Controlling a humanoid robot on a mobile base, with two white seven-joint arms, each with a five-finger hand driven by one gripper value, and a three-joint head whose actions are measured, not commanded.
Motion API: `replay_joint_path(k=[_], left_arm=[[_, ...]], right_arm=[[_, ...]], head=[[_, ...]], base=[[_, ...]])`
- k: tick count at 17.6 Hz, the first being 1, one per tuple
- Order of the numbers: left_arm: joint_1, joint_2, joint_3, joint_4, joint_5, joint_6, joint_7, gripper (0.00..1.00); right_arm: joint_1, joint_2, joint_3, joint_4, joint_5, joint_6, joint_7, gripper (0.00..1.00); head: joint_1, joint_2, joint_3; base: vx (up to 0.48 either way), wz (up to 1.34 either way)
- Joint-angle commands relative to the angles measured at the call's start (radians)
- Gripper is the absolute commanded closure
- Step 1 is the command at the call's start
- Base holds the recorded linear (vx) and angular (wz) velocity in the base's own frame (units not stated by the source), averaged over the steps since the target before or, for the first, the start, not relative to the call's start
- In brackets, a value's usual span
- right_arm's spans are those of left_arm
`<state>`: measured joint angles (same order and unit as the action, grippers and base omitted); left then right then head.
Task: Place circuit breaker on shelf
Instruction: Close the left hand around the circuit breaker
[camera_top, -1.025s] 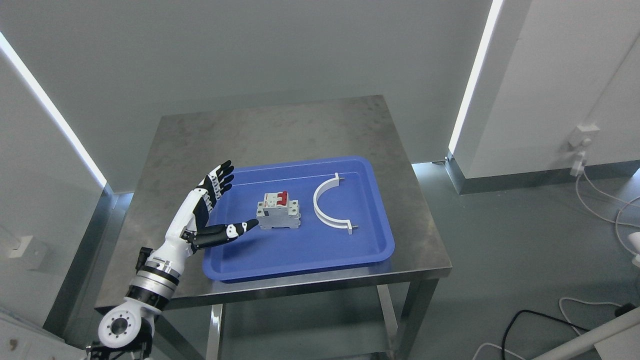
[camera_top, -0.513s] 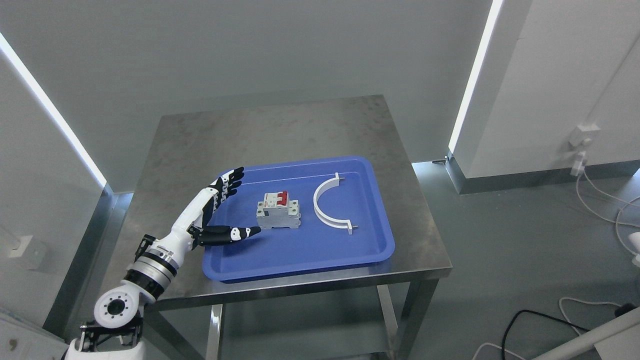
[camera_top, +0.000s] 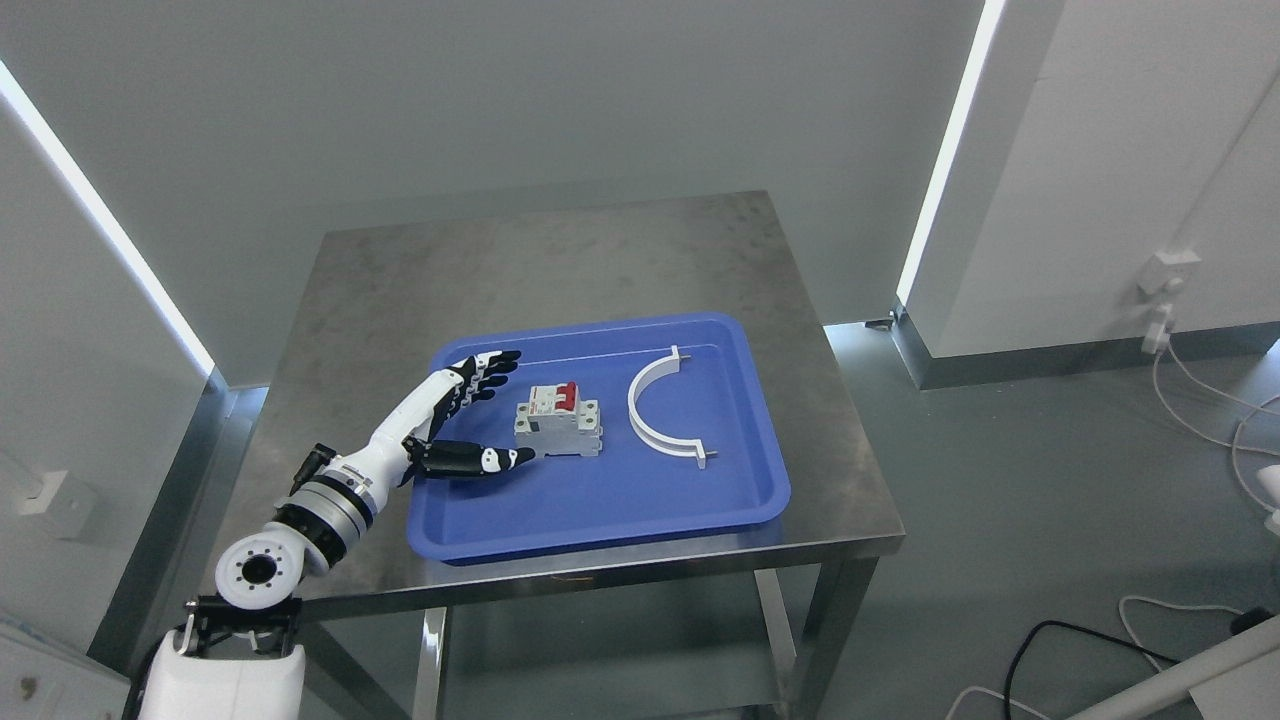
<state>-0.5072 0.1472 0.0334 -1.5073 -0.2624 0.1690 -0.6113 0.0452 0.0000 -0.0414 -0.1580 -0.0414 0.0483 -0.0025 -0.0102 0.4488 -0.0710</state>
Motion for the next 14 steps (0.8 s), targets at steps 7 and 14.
replay_joint_path(k=[7, 14], left_arm=[[-0.025, -0.061, -0.003, 0.033, -0.026, 0.003, -0.042, 0.52], [-0.046, -0.122, 0.109, 0.033, -0.021, -0.098, -0.044, 0.90]], right_arm=[[-0.001, -0.017, 0.000, 0.000, 0.000, -0.001, -0.001, 0.00], [0.001, -0.017, 0.000, 0.000, 0.000, -0.001, -0.001, 0.00]], head=[[0.0000, 0.000, 0.000], [0.0000, 0.000, 0.000]], base=[[0.000, 0.00], [0.000, 0.00]])
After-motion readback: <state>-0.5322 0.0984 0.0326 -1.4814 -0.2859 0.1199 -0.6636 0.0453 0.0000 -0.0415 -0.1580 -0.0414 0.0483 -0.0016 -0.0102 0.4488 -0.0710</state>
